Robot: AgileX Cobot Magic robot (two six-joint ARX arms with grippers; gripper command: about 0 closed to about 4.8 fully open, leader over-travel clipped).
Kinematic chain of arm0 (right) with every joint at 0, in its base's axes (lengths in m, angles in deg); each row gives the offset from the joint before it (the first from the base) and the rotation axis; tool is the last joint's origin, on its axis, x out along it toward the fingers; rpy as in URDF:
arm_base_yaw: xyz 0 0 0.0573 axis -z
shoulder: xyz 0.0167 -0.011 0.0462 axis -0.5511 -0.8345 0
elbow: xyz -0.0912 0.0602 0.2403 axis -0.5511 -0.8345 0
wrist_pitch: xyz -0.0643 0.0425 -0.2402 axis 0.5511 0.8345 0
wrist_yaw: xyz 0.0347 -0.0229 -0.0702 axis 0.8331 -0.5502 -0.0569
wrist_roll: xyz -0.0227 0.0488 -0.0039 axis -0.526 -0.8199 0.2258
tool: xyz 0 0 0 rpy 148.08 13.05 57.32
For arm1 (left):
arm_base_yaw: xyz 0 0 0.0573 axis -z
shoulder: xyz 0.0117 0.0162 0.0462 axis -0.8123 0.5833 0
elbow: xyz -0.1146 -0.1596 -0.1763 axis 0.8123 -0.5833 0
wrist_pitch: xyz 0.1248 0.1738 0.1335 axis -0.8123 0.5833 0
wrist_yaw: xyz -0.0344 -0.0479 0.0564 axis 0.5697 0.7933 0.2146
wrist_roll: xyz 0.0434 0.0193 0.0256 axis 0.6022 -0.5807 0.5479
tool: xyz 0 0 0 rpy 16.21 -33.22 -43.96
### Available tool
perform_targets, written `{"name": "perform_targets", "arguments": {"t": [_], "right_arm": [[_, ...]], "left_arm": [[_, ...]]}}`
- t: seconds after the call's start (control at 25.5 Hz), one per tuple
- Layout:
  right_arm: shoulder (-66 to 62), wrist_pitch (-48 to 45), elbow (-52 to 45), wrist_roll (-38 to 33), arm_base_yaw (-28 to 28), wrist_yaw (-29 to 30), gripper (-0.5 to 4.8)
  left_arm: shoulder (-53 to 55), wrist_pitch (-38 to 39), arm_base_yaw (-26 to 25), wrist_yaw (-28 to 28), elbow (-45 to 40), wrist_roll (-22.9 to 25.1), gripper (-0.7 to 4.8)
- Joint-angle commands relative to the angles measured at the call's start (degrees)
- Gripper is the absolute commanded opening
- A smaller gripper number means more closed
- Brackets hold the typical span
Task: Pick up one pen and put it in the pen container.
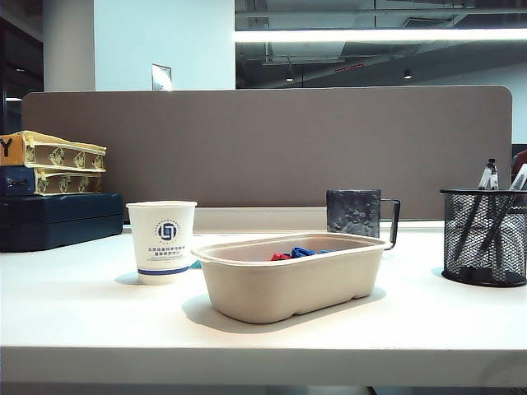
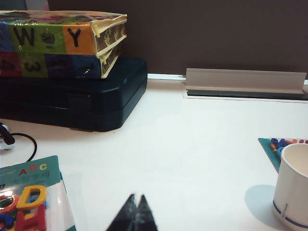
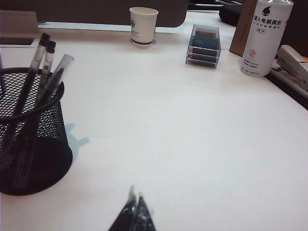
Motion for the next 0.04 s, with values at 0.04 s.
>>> {"name": "perform_targets", "arguments": {"t": [0.04], "right_arm": [[0.26,-0.57,-0.28,-0.22,0.04,-0.24,-0.01]], "left_arm": [[-0.04,-0.48,-0.07,0.26,0.2,-0.17,-0.05]]}}
